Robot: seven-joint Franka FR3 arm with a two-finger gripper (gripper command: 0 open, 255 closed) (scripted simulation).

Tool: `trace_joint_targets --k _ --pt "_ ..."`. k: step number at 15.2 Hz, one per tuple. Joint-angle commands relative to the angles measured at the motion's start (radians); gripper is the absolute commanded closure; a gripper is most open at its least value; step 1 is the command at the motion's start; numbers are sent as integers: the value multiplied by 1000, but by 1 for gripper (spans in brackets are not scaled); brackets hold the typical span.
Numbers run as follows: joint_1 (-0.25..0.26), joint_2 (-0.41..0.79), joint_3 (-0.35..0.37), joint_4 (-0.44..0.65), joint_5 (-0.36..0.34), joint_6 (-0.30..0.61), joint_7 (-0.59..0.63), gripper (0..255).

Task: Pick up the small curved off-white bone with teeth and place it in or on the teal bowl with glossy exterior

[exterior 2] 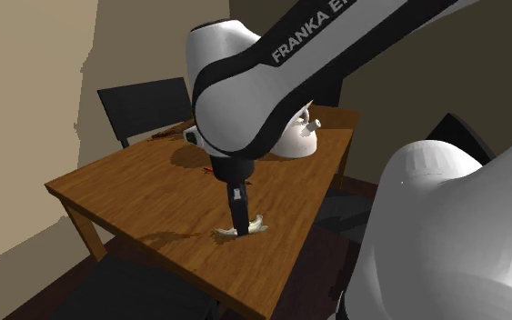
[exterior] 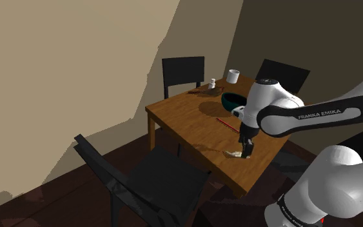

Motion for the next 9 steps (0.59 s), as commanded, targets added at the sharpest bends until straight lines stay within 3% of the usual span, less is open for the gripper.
trace_joint_targets --k 1,7,9 --pt "0 35 -6 -14 -13 54 -12 0" --pt "-11 139 -18 -55 -35 199 -6 0" --pt "-11 139 -17 -56 -35 199 -6 0"
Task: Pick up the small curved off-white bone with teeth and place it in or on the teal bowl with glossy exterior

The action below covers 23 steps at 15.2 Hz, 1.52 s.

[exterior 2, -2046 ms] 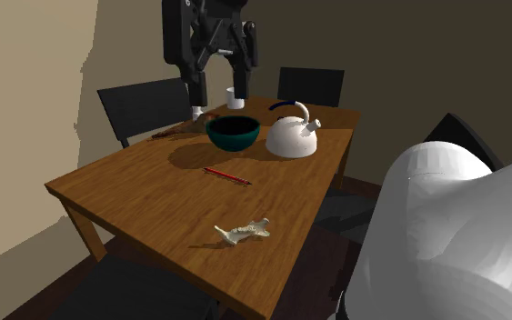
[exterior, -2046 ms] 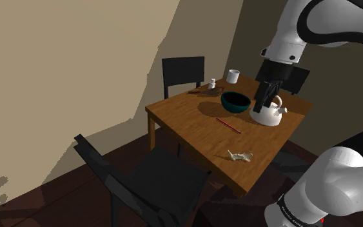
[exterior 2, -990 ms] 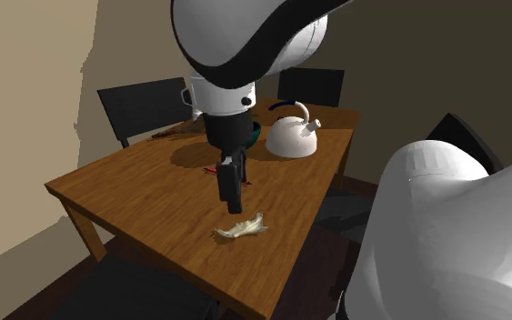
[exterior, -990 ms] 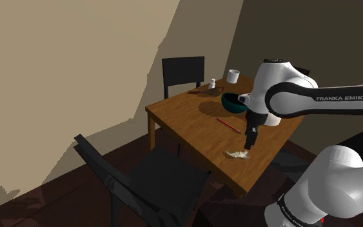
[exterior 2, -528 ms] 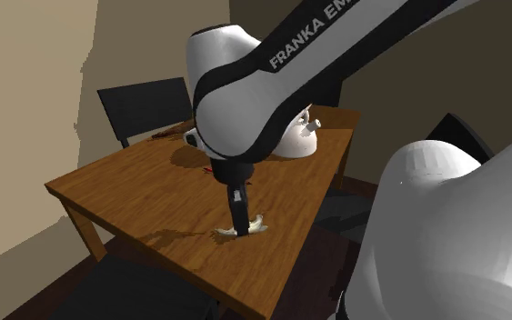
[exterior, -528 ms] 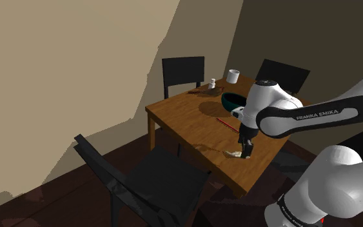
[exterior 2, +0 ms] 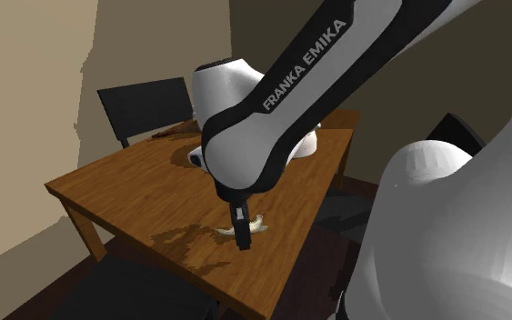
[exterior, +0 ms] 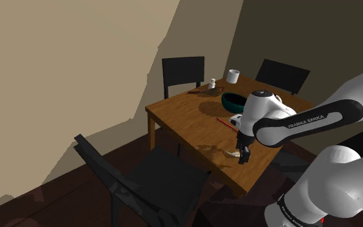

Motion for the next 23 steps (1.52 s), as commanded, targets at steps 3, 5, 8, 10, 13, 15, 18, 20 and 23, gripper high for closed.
trace_joint_targets --k 3,5,8,10,13,15,18,20,23 --pt "-1 8 -1 0 -2 9 -1 0" --pt "-1 8 -1 0 -2 9 -1 0" --pt "-1 8 -1 0 -1 8 -1 255" --pt "-1 13 -2 1 -2 12 -1 255" --pt "-3 11 -3 -1 -3 13 -2 255" --pt "1 17 -1 1 -1 17 2 255" --pt "27 69 39 86 -1 -62 24 0" --pt "62 174 98 223 -5 -200 52 0" --pt "55 205 93 201 -18 -147 57 0"
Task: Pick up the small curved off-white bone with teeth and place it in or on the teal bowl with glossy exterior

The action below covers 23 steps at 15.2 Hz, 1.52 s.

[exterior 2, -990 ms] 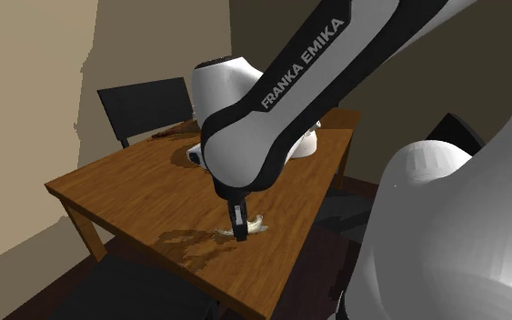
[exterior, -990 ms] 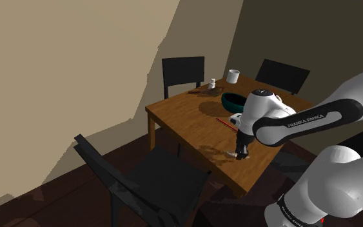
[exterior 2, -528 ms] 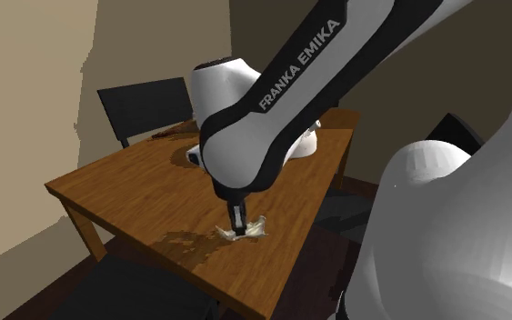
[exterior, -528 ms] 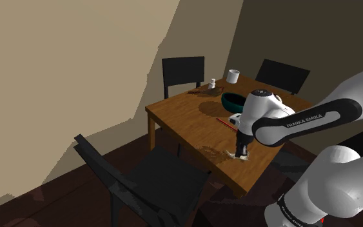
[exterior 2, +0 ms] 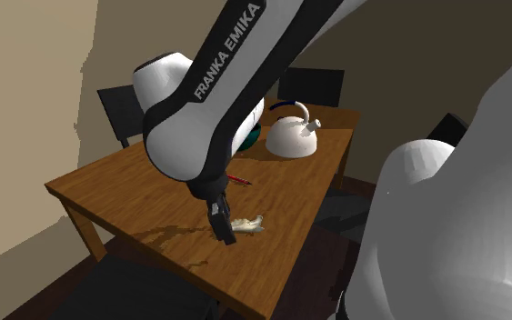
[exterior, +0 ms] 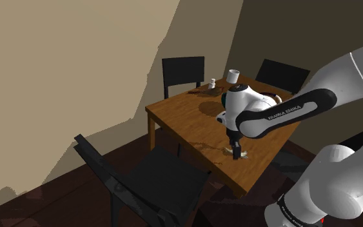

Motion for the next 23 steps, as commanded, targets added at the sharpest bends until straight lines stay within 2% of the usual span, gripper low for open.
trace_joint_targets --k 1,5,12,13,21,23 --pt "-3 26 0 -7 -9 26 5 0" --pt "-13 69 -5 -29 -26 92 13 0" --pt "-13 69 -5 -29 -26 92 13 0" --pt "-13 69 -5 -29 -26 92 13 255" --pt "-13 80 -5 -25 -27 97 14 255" --pt "-11 53 -5 -27 -23 73 9 255"
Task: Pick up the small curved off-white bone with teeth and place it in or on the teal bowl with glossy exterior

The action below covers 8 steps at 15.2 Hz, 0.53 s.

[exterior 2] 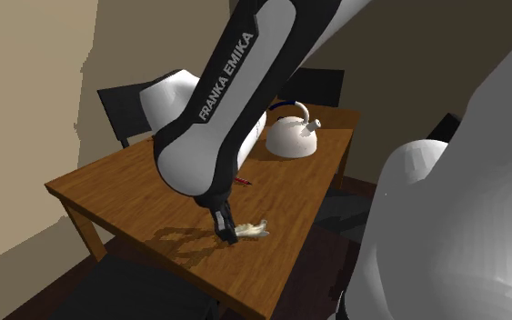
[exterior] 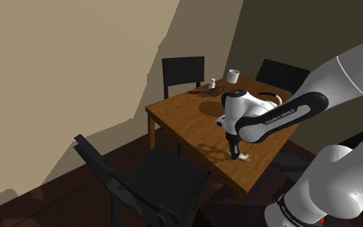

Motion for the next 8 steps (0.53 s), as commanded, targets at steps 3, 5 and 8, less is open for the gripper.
trace_joint_targets --k 3,5,8 --pt "6 -54 2 7 14 -68 -13 255" --pt "8 -83 3 16 20 -105 -20 255" --pt "11 -124 4 31 28 -161 -29 255"
